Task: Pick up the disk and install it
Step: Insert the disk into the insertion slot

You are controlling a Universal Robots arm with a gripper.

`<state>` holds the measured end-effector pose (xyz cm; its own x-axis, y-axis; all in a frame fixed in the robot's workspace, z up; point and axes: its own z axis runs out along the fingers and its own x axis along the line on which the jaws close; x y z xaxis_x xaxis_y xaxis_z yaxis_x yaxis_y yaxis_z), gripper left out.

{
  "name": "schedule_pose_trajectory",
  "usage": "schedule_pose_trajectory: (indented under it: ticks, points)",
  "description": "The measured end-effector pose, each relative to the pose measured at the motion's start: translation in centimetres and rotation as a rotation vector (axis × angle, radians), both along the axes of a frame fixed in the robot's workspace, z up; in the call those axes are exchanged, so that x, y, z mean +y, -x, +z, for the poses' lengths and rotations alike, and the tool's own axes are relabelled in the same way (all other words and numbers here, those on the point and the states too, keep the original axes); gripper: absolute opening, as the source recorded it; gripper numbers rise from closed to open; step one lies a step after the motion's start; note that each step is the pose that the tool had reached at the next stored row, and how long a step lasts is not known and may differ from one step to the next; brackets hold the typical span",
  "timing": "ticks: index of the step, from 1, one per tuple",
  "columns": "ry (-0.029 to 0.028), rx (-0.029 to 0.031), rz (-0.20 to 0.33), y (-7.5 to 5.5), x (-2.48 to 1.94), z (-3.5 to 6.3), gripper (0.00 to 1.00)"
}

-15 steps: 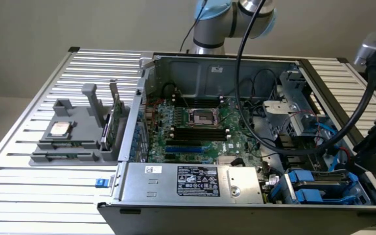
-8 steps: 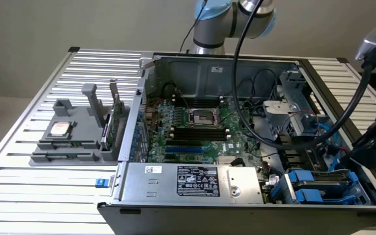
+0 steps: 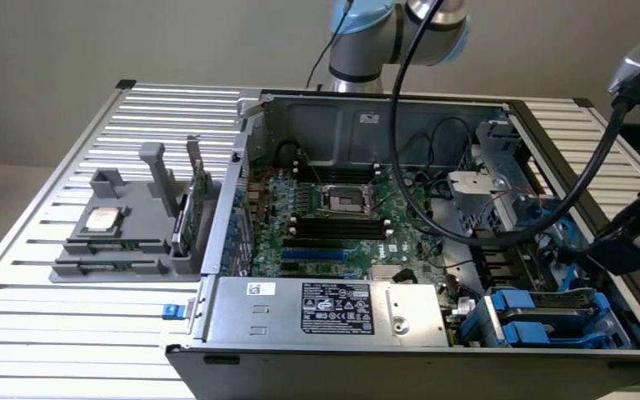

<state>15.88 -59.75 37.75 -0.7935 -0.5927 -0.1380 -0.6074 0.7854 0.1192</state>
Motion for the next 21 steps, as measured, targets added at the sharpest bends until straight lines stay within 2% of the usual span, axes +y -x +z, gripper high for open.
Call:
schedule_pose_trajectory:
  ticks: [1,6,13,21]
  points:
    - [-0.0069,-0.0001,-0.006,0.0,0.0,0.0,0.48]
    - [-0.0291,-0.0007,-0.038,-0.03,0.0,0.01,0.48]
    - [-0.0636,-0.0031,-0.085,-0.12,-0.01,0.0,0.48]
    - [-0.109,-0.0063,-0.141,-0.22,0.0,0.0,0.48]
